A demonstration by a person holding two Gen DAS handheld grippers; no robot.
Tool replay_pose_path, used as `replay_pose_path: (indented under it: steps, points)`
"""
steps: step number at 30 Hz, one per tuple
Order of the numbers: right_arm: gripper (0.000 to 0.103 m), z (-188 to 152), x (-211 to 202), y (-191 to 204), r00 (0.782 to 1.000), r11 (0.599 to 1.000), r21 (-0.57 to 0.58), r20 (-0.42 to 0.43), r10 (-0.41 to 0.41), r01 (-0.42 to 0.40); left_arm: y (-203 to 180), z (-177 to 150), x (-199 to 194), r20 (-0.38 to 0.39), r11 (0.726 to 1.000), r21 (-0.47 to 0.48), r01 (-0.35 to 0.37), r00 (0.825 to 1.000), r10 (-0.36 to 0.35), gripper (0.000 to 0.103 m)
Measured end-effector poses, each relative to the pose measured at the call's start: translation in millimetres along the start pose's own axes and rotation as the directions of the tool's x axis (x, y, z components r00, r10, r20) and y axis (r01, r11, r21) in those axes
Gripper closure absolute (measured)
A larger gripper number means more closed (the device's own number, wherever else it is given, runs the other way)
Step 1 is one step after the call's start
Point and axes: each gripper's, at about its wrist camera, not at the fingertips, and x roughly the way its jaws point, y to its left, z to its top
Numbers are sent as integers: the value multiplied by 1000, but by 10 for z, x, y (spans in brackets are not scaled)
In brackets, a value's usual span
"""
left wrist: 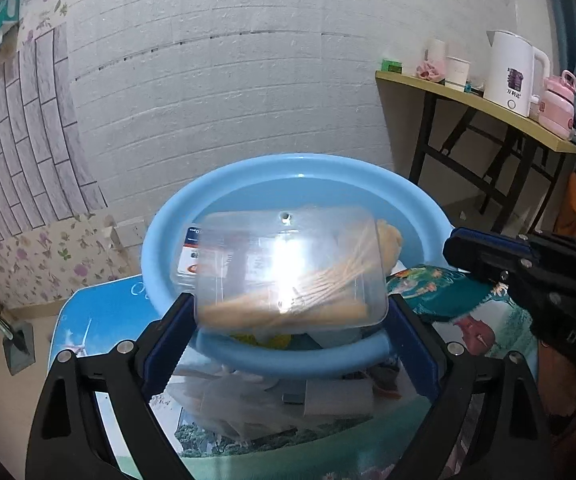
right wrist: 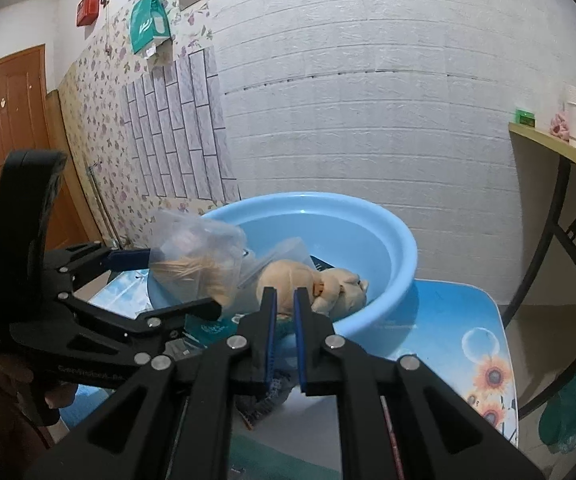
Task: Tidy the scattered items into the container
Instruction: 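Drop the toothpick container into the basin with left tool while right tool drops the green packet in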
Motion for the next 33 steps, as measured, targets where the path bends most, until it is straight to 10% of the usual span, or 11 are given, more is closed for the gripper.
replay_pose_path:
  steps: [33]
  points:
    - [87, -236, -146, 271, 998, 998, -56, -60, 27, -31, 664, -641, -172, -77, 980, -188, -69, 995, 55, 8]
